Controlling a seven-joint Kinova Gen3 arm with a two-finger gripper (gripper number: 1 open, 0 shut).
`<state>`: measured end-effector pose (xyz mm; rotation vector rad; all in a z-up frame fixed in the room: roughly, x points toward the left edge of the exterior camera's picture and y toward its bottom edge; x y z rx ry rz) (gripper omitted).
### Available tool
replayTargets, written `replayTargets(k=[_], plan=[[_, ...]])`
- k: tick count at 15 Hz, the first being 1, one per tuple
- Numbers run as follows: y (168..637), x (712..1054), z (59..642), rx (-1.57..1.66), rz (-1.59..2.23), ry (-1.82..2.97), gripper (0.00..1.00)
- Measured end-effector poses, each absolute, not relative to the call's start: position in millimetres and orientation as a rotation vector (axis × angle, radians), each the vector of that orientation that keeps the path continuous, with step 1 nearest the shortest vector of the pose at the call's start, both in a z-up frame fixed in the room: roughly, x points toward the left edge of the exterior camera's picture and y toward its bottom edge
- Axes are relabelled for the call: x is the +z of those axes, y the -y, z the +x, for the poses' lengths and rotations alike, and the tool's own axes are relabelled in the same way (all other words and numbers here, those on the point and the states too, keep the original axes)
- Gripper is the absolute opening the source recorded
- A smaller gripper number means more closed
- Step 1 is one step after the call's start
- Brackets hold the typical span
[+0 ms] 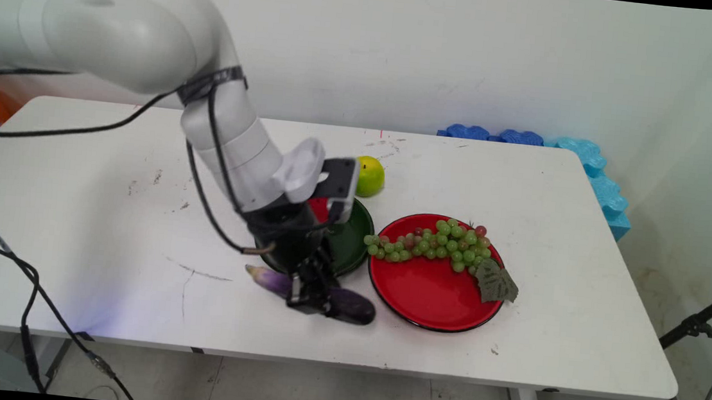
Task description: Place the picked object on the table
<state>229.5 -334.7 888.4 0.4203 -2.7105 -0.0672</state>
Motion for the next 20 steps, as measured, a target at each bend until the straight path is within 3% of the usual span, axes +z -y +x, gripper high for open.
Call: replayTargets(k=[15, 16, 20], plan=[[320.2, 824.7, 265.4, -0.094, 0.330, 2.745, 0.00], [320.3, 823.2, 266.6, -0.090, 0.321, 2.744, 1.00], [321.6, 822.2, 268.5, -0.074, 0.284, 2.740, 1.00]])
